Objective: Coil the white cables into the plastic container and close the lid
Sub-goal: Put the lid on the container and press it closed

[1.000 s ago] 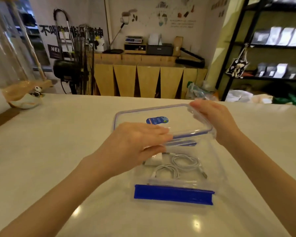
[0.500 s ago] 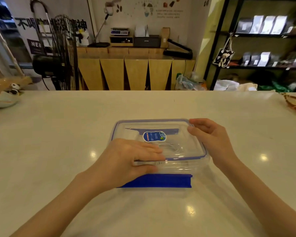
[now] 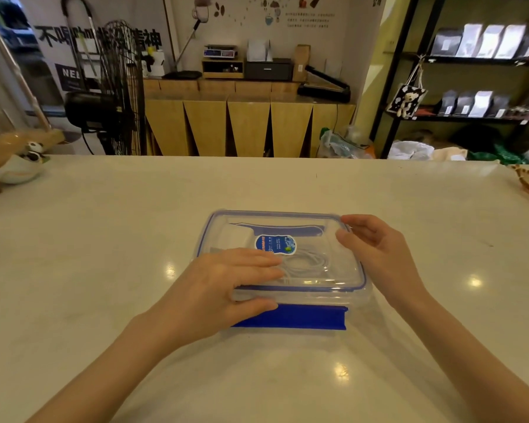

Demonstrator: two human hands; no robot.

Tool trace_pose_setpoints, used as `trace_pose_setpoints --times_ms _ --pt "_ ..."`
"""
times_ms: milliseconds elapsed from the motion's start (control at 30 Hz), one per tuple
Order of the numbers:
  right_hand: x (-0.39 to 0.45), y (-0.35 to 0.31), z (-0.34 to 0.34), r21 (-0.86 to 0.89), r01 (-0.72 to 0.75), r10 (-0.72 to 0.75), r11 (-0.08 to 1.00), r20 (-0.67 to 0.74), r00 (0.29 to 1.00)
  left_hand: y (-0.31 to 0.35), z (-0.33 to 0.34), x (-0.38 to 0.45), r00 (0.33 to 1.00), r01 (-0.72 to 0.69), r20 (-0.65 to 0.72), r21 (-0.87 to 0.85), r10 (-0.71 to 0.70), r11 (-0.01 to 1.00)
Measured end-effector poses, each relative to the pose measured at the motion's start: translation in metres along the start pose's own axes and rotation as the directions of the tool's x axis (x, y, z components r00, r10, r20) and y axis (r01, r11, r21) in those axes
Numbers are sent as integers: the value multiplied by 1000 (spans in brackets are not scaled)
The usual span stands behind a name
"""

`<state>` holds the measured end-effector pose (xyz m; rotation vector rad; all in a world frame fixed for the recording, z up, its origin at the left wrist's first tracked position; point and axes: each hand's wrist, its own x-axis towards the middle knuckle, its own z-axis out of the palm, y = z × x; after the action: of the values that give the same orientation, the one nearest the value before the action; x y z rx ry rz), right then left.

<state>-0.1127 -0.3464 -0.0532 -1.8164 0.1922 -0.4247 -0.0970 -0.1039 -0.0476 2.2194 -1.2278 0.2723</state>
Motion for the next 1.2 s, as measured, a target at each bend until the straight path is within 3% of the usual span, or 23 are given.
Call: trace_pose_setpoints --times_ms 100,200,333,433,567,733,967,1200 --pt "1 -4 -3 -260 75 -65 963 46 997 0 1 -1 1000 14 -10 -7 -14 1000" --pt "-13 -15 -4 -442 305 -293 844 97 951 1 1 -1 1000 5 -27 30 -4 1000" --pt "-42 -20 -2 -397 686 -566 609 388 727 2 2 -8 998 -19 -52 150 27 989" --pt "-50 -8 1 -444 799 -569 405 562 600 2 3 -14 998 -59 -2 239 61 969" --pt "-50 5 4 -512 826 -565 236 619 546 5 6 -18 995 -92 55 363 77 927" --pt "-49 5 2 -466 833 -608 299 579 543 5 9 -18 995 -96 48 382 84 919" --pt "-48 0 2 -375 813 -616 446 530 582 2 -4 -14 998 -7 62 124 -1 992" --pt "-46 5 3 -375 824 -646 424 513 565 -3 -5 -10 999 20 43 26 -21 999"
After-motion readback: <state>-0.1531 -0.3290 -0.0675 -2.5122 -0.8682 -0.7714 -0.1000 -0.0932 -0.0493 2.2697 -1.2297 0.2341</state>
